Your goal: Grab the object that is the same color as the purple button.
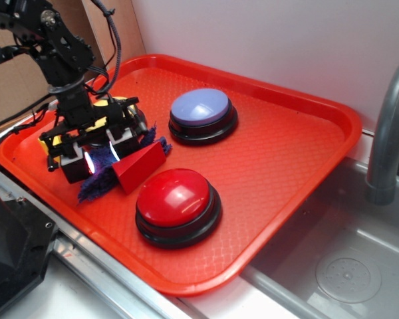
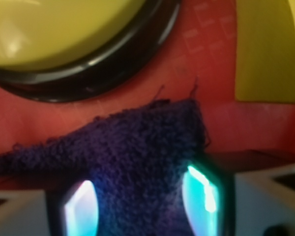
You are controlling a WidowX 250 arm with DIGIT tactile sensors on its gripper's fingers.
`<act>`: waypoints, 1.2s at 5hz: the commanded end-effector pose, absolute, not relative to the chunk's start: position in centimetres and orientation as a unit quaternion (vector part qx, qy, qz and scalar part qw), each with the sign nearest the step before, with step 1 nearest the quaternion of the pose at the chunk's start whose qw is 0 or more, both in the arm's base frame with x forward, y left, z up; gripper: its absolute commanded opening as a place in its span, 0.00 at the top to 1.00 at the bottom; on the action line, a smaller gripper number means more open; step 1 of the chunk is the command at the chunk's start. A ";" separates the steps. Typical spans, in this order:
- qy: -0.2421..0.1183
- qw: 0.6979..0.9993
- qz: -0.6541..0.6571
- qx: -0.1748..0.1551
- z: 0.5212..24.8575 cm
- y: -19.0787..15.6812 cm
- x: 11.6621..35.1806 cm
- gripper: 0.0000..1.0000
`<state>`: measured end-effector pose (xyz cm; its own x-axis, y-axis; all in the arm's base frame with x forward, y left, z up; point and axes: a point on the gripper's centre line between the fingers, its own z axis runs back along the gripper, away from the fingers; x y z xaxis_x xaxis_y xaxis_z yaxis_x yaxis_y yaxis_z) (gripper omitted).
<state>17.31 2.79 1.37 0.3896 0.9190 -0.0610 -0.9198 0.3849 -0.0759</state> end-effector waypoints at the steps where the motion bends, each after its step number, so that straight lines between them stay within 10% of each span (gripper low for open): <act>1: 0.012 0.839 0.543 -0.042 0.7 3.0 16.9 1.00; 6: -0.060 0.957 0.284 0.001 13.6 1.5 18.9 1.00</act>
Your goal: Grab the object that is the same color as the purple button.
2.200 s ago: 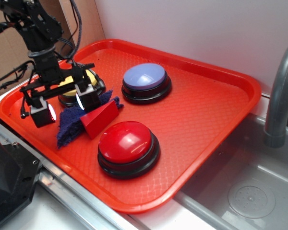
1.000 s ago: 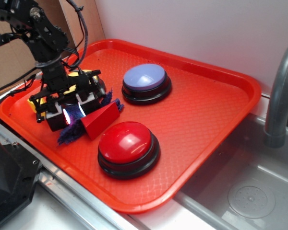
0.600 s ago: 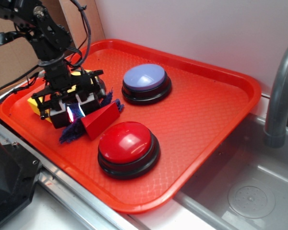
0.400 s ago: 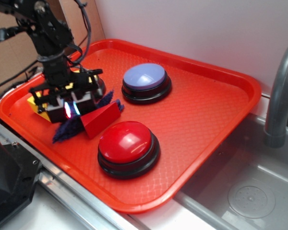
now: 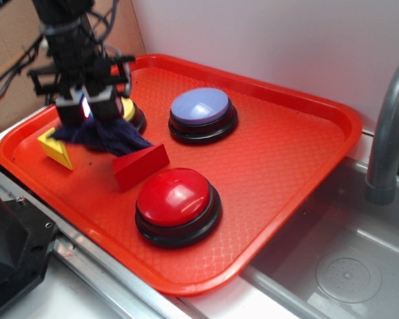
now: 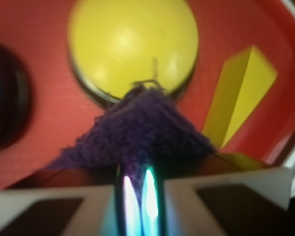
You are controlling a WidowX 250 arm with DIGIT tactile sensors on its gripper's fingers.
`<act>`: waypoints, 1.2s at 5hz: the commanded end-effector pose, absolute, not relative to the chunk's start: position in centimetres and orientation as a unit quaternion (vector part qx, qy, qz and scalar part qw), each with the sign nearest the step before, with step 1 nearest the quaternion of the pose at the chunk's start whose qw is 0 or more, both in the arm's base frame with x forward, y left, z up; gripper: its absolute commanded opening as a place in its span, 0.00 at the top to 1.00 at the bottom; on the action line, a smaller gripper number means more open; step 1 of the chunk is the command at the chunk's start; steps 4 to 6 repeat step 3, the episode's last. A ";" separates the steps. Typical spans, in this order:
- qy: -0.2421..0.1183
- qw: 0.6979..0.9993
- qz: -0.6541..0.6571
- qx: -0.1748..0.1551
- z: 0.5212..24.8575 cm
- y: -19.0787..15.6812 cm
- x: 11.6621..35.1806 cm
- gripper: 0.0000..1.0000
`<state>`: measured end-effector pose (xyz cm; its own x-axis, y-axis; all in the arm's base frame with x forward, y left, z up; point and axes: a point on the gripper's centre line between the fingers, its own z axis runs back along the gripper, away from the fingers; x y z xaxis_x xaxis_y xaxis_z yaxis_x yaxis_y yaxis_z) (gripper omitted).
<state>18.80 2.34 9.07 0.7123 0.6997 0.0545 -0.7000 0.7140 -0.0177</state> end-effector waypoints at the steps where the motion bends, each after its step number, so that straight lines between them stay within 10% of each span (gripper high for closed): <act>1: -0.054 0.977 0.206 0.022 16.0 0.6 18.6 1.00; 6: -0.057 0.988 0.142 0.027 18.0 0.5 17.6 1.00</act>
